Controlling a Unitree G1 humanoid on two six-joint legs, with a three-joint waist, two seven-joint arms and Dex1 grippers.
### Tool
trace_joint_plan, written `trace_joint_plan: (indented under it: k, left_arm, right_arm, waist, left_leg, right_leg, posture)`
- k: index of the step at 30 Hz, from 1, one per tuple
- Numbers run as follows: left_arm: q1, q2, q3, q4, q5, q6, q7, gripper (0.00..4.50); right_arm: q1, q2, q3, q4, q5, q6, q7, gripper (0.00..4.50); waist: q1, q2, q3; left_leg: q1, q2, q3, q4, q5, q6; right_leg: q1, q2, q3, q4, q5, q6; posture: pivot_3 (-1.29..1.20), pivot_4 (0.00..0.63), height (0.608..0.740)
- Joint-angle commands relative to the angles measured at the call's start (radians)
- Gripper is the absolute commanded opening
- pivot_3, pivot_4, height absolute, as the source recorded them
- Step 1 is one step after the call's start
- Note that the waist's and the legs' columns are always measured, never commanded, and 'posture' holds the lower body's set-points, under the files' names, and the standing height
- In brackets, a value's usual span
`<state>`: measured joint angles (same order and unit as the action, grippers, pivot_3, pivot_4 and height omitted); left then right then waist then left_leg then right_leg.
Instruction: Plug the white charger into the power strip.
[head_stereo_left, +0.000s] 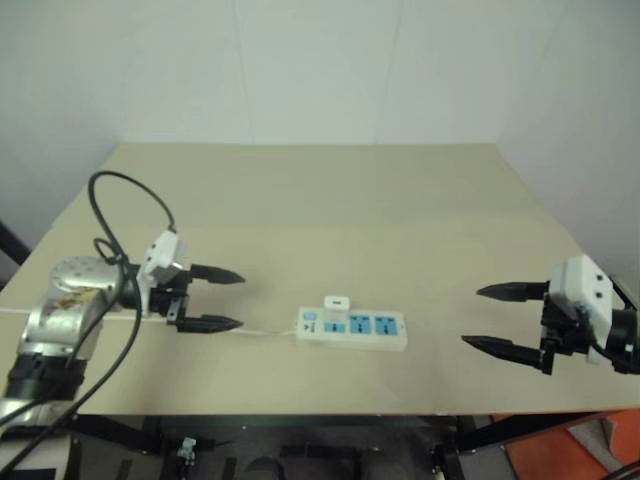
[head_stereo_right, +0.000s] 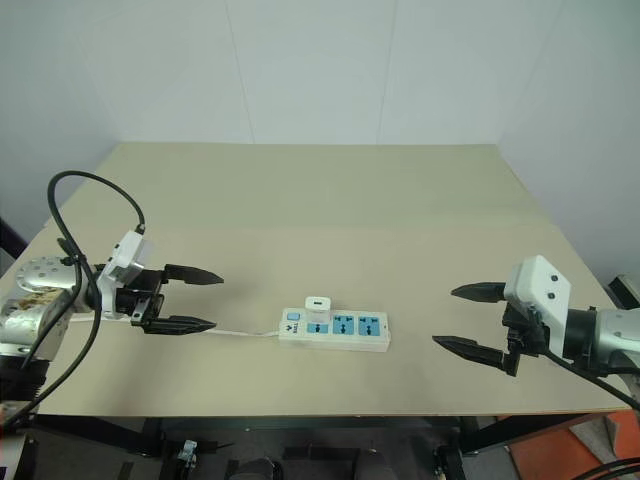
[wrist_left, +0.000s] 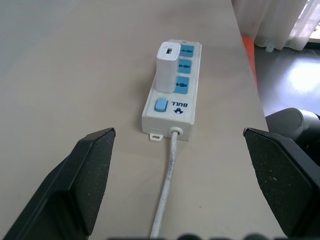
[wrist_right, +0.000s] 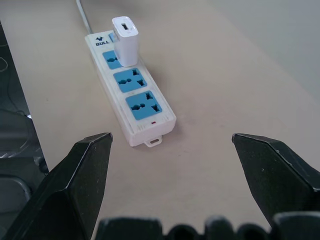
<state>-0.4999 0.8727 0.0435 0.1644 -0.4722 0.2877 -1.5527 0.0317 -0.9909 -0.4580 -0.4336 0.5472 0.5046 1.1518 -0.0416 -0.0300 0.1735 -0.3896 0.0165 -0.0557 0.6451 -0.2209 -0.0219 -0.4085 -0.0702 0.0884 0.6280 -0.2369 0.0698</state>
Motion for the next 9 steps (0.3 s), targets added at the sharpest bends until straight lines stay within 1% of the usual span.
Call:
trace_joint_plan:
  k: [1, 9]
  left_arm:
    - [-0.017, 0.019, 0.017, -0.020, -0.013, 0.004, -0.014, 4.47]
    - [-0.045, 0.011, -0.001, 0.000, -0.006, 0.008, -0.031, 4.47]
  right_arm:
    - [-0.001, -0.017, -0.034, -0.025, 0.017, 0.003, -0.011, 4.50]
    - [0.025, -0.012, -0.031, -0.036, 0.023, -0.001, -0.021, 4.50]
  waist:
    - [0.000, 0.000, 0.000]
    - [0.001, 0.000, 0.000]
  left_leg:
    - [0.000, 0.000, 0.000, 0.000, 0.000, 0.000]
    - [0.000, 0.000, 0.000, 0.000, 0.000, 0.000]
  right_leg:
    - [0.000, 0.000, 0.000, 0.000, 0.000, 0.000]
    - [0.000, 0.000, 0.000, 0.000, 0.000, 0.000]
  posture:
    - [0.00, 0.150, 0.740]
    - [0.00, 0.150, 0.740]
